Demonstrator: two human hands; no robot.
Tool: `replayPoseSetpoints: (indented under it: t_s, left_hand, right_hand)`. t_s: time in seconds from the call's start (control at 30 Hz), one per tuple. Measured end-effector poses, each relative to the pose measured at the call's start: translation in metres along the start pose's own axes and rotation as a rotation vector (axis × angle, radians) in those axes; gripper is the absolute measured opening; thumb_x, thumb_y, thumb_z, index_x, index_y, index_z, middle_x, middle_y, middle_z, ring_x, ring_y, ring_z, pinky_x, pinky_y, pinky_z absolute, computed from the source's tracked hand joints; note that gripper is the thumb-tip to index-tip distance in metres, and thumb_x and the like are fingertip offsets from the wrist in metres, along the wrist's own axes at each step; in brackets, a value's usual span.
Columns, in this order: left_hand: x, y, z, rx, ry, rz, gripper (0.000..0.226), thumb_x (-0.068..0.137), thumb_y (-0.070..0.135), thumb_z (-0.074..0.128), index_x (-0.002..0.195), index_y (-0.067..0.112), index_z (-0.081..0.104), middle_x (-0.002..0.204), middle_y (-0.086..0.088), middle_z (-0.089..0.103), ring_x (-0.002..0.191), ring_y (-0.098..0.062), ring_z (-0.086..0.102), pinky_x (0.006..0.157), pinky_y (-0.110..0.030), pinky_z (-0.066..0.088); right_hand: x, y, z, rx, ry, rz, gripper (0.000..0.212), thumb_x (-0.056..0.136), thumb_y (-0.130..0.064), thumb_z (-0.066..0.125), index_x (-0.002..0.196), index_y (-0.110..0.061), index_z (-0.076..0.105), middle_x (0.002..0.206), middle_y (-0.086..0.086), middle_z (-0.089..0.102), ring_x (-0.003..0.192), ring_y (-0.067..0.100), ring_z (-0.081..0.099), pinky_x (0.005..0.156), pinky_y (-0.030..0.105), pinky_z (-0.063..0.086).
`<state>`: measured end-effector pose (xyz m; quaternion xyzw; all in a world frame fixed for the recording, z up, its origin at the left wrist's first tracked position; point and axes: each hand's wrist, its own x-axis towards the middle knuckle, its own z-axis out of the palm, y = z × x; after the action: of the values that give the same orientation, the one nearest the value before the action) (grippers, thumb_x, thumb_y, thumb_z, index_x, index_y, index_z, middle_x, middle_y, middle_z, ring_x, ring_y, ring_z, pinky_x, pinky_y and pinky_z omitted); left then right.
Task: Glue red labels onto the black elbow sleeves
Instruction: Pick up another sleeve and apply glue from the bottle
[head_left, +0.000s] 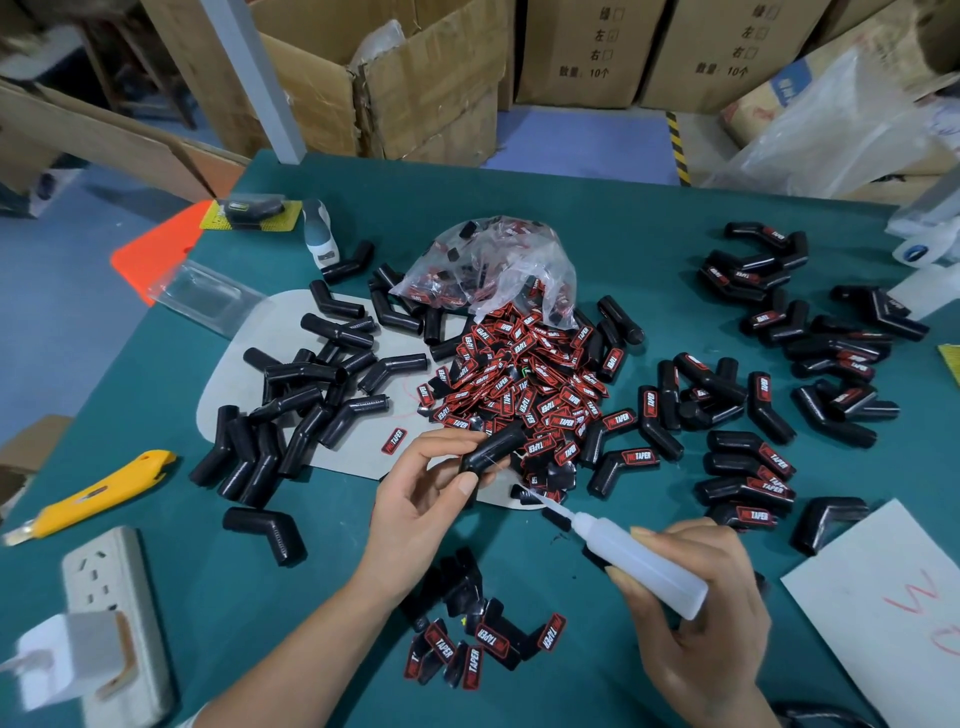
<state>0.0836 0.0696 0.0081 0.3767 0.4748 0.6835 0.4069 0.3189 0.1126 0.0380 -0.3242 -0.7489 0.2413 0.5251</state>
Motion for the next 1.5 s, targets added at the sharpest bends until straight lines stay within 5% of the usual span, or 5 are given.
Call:
replayPoseSetpoints:
  t_s: [0.47, 0.7, 1.5]
  left_hand:
    - [0.0005, -0.0051, -0.0029, -0.045, 0.004, -0.031, 0.02, 0.1, 0.012, 0.065, 0.118, 0.018, 0.07, 0.131, -0.007, 0.066, 0.111, -0.041, 0.073, 0.097, -0.04, 0.059]
    - [0.0013, -0.0078, -0.0035, -0.074, 0.02, -0.042, 0.019, 0.1, 0.013, 0.065, 0.118, 0.015, 0.07, 0.13, -0.009, 0.066, 0.112, -0.043, 0.073, 0.096, -0.04, 0.059]
    - [0.0017, -0.0093, -0.0057, -0.143, 0.043, -0.087, 0.03, 0.099, 0.031, 0.074, 0.121, 0.011, 0.067, 0.133, -0.012, 0.067, 0.113, -0.047, 0.072, 0.096, -0.041, 0.06]
  right_hand:
    - [0.0008, -0.0005, -0.0006, -0.011, 0.001, -0.015, 0.027, 0.103, -0.037, 0.064, 0.109, -0.011, 0.06, 0.094, -0.001, 0.062, 0.086, 0.01, 0.058, 0.074, 0.025, 0.047]
    - [0.002, -0.0014, -0.0006, -0.011, -0.004, 0.001, 0.029, 0.103, -0.039, 0.063, 0.109, -0.011, 0.06, 0.107, -0.016, 0.056, 0.084, 0.01, 0.057, 0.079, 0.021, 0.046]
    - [0.0002, 0.0014, -0.0012, -0.028, -0.007, -0.004, 0.027, 0.104, -0.038, 0.063, 0.105, -0.011, 0.063, 0.103, -0.007, 0.061, 0.089, 0.009, 0.058, 0.081, 0.02, 0.046]
